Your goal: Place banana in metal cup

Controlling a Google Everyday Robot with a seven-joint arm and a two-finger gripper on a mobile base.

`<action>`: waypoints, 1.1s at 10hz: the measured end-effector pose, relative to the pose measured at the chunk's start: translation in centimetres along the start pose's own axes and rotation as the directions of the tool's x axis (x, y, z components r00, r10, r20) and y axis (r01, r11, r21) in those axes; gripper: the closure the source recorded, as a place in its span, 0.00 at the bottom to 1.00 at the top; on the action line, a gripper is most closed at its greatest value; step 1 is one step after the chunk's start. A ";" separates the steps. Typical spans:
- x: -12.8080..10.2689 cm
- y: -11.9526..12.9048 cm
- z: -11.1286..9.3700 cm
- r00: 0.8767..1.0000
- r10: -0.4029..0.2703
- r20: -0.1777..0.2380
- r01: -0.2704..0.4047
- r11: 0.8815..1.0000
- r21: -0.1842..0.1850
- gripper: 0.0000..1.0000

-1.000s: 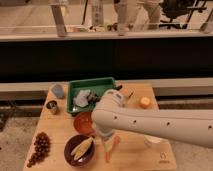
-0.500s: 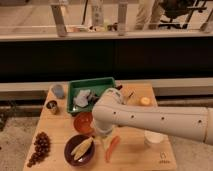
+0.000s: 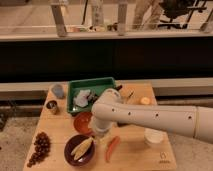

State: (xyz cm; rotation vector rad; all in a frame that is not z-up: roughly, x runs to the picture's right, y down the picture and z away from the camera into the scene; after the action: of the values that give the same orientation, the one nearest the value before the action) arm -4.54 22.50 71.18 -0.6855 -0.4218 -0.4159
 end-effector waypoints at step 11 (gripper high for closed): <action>-0.9 -1.5 2.8 0.999 -0.048 -0.006 0.048 0.997 -0.064 0.50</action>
State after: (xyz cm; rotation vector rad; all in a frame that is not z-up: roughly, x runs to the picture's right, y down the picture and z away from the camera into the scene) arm -6.68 23.58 73.47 -0.7369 -0.4203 -0.4789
